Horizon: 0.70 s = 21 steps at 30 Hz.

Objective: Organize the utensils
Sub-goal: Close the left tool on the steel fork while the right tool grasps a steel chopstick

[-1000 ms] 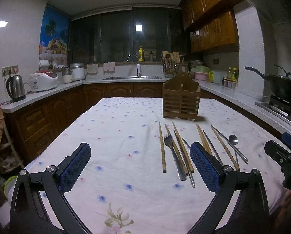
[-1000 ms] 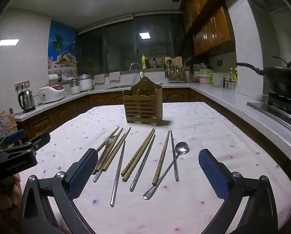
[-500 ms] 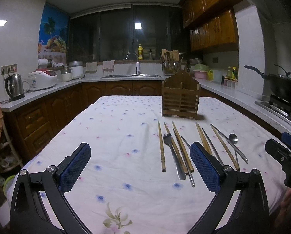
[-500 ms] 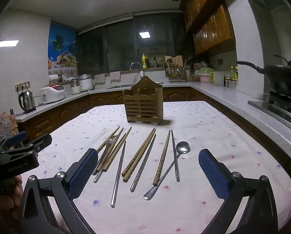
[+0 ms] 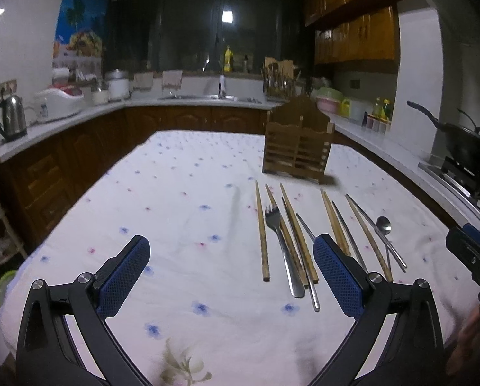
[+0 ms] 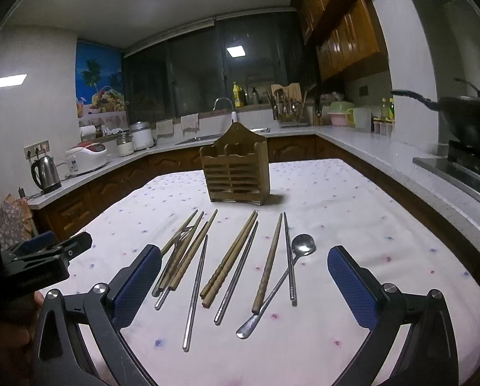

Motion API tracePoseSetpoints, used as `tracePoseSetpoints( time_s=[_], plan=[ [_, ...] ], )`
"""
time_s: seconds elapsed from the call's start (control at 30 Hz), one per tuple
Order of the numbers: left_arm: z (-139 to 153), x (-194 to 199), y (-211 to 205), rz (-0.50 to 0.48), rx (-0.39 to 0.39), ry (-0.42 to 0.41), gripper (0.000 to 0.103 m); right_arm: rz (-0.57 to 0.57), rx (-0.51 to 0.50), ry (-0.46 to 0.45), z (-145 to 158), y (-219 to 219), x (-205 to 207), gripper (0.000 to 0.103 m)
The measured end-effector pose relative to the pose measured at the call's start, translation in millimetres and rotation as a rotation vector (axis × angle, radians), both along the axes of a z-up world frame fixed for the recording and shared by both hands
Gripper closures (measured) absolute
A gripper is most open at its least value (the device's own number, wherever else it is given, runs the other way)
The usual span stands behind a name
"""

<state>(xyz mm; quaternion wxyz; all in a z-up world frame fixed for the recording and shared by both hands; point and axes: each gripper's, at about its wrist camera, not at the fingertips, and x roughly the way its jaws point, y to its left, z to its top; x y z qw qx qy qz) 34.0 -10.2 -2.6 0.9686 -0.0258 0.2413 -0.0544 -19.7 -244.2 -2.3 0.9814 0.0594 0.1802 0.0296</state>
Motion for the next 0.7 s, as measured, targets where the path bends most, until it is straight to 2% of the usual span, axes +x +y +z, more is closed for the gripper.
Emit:
tracePoseSetpoints(
  time_s=[0.23, 0.3, 0.53, 0.7],
  plan=[
    [3.5, 33.9, -7.3, -0.089, -0.033, 0.094, 0.001, 0.015, 0.053, 0.068, -0.4, -15.6, 22.2, 0.001],
    [4.5, 42.9, -11.7, -0.117, -0.039, 0.115, 0.006, 0.010, 0.080, 0.090, -1.3, -22.8, 29.4, 0.004],
    [5.0, 82.2, -22.7, -0.182, -0.062, 0.214, 0.016, -0.016, 0.142, 0.186, -3.5, -50.1, 67.3, 0.019],
    [-2.1, 111.9, -31.8, -0.200, -0.051, 0.289, 0.029, -0.022, 0.171, 0.254, -5.0, -64.3, 98.5, 0.033]
  ],
)
